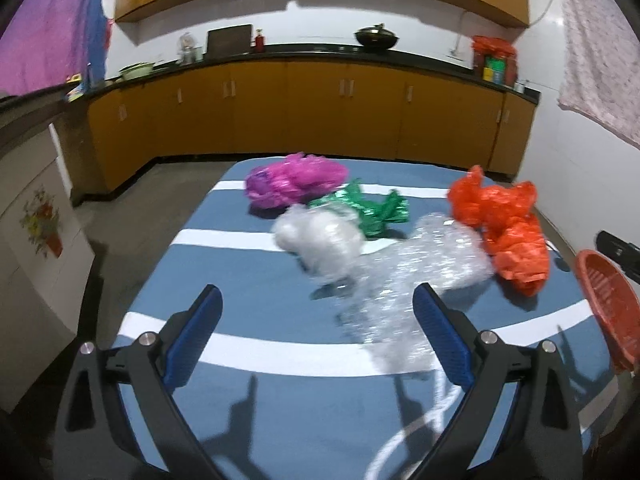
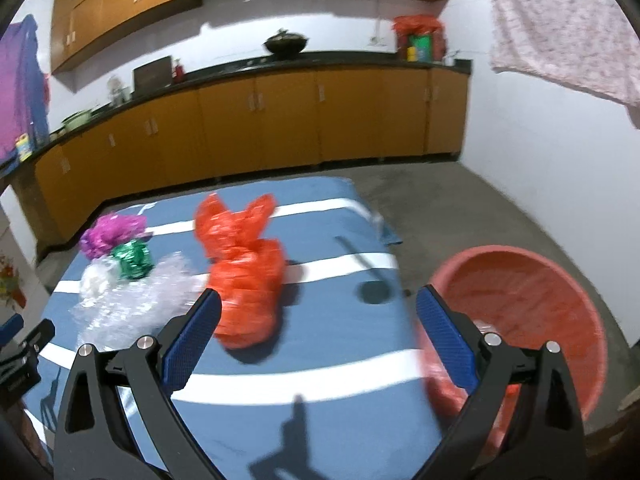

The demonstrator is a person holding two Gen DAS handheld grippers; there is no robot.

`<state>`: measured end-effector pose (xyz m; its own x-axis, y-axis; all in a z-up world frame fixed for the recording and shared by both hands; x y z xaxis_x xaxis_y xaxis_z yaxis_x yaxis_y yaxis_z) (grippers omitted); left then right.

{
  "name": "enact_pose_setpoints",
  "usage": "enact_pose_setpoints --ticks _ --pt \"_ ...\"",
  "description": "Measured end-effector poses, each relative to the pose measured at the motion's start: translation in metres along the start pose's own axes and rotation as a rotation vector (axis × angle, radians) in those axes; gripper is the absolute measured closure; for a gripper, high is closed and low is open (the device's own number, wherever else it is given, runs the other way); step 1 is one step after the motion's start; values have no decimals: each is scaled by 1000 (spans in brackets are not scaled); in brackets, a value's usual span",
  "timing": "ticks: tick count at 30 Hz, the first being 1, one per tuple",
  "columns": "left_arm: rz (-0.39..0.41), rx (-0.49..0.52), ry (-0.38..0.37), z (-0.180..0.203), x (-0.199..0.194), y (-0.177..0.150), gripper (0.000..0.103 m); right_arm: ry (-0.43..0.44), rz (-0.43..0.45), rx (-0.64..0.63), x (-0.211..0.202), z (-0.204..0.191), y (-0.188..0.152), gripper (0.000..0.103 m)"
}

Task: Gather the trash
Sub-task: 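Move both grippers back over the table and grasp another red bag with the right, then grasp the remaining bubble wrap with the left gripper while the right holds the red bag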

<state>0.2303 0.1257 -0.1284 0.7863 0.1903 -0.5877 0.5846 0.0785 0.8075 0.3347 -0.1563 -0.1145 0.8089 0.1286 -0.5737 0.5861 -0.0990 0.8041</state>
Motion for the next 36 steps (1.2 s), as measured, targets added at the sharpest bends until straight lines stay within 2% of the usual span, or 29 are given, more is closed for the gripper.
enact_pose_setpoints --ticks 3,6,12,18,23,28,36 --pt "5 -10 18 -13 0 -2 9 19 -26 -10 22 -22 -4 6" --pt "9 -25 19 -20 2 -2 9 1 -54 -25 43 -33 -7 6" --pt "5 -54 9 -28 5 -5 9 -20 -102 -11 68 -40 -12 7" --pt "-1 -40 -4 -21 8 -7 9 -27 -149 -39 80 -42 -22 25" --pt "-3 -28 -28 -9 10 -6 9 10 -180 -73 77 -47 -30 49" --pt "6 7 -68 12 10 0 6 24 -180 -71 62 -40 -37 56" --pt "5 82 -117 54 22 15 6 11 -177 -1 34 2 -47 58"
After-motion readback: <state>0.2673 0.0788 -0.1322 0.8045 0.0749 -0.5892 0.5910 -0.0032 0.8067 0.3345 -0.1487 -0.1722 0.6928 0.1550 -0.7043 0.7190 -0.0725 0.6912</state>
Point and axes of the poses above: each gripper's, at about its wrist camera, not at the fingertips, and x roughly the way its jaws point, z to its right, y to its top, the point moved 10 cm from there along x, roughly the way its jaws point, and after that the axes turned 6 degrees about x, right-handed, at the moved point
